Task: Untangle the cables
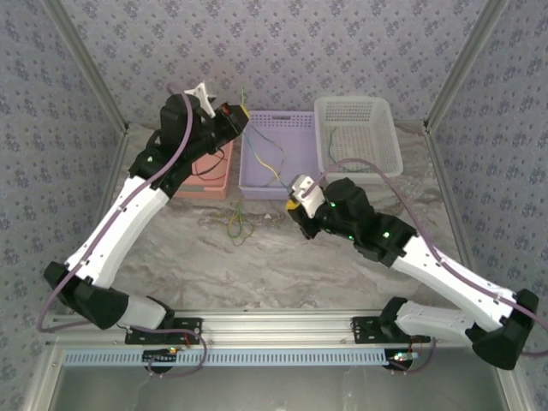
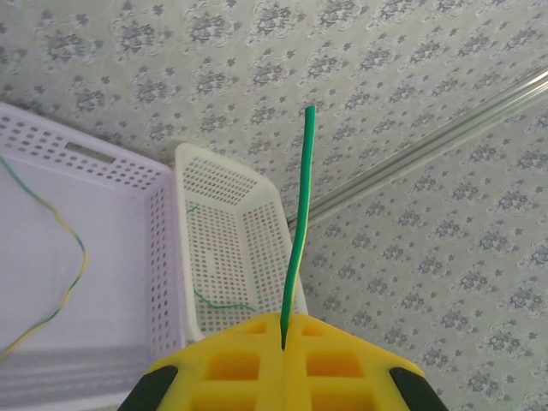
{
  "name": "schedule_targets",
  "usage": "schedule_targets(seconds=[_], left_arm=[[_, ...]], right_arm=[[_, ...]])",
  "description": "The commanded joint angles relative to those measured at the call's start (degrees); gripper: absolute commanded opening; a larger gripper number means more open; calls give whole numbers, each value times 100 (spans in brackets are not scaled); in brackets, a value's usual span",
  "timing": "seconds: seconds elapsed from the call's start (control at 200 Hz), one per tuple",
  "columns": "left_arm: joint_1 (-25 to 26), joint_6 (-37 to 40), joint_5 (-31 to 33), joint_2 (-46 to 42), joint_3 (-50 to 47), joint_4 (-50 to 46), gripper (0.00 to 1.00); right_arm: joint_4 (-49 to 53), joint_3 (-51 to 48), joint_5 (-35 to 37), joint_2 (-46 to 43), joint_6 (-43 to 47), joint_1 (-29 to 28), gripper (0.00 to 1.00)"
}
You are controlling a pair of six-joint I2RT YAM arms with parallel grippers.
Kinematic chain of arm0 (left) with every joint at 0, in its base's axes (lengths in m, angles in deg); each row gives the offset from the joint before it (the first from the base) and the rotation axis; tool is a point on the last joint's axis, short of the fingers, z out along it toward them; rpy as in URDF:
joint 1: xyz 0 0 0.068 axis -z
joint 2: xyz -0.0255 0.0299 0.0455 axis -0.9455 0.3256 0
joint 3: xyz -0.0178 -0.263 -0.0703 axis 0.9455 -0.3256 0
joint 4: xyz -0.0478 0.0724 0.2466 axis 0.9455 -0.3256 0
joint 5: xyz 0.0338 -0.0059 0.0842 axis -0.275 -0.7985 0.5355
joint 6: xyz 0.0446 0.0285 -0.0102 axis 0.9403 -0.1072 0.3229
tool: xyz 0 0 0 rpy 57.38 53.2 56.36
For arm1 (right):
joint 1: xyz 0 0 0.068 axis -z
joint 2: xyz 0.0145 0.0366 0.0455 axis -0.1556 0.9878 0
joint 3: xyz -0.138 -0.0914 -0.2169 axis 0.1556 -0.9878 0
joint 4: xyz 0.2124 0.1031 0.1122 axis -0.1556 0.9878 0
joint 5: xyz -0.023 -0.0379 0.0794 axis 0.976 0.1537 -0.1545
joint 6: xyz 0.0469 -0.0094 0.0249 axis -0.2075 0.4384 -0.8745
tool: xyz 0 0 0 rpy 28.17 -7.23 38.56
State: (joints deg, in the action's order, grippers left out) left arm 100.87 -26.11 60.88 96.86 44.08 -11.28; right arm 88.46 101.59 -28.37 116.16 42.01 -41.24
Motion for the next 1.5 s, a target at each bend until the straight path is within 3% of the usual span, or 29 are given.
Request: schedule_targets(seconds=[0.0, 0.32, 0.585, 0.879, 1.129, 1.159, 1.219, 1.249, 1.379, 1.494], left_arm=[[-351, 24, -134, 225, 666, 885, 0], [-479, -407, -268, 636, 1183, 1085, 0], [-636, -653, -126, 669, 1023, 975, 0], [-693, 46, -295, 755, 1204, 1243, 0], [-728, -113, -563, 815, 1030, 1545, 0], [-736, -106, -584, 823, 1061, 1457, 10], [-762, -96, -637, 818, 1099, 1270, 45], [-792, -104, -661, 810, 1120, 1128, 56], [-915, -48, -683, 474, 928, 828, 83], [-1017, 88, -430, -116, 578, 596, 89]], right_arm=[[1010, 11, 346, 337, 359, -399, 0], [716, -179, 312, 522, 56, -795, 0], [437, -247, -484, -45, -180, -418, 0], [982, -14, -1121, 504, -179, -408, 0], [744, 106, -1156, 684, -329, -131, 0], [705, 155, -1155, 671, -396, -65, 0], [655, 266, -1311, 636, -541, 100, 0], [619, 326, -1365, 632, -622, 175, 0], [579, 594, -1581, 627, -875, 481, 0], [618, 876, -1711, 687, -1018, 802, 0]])
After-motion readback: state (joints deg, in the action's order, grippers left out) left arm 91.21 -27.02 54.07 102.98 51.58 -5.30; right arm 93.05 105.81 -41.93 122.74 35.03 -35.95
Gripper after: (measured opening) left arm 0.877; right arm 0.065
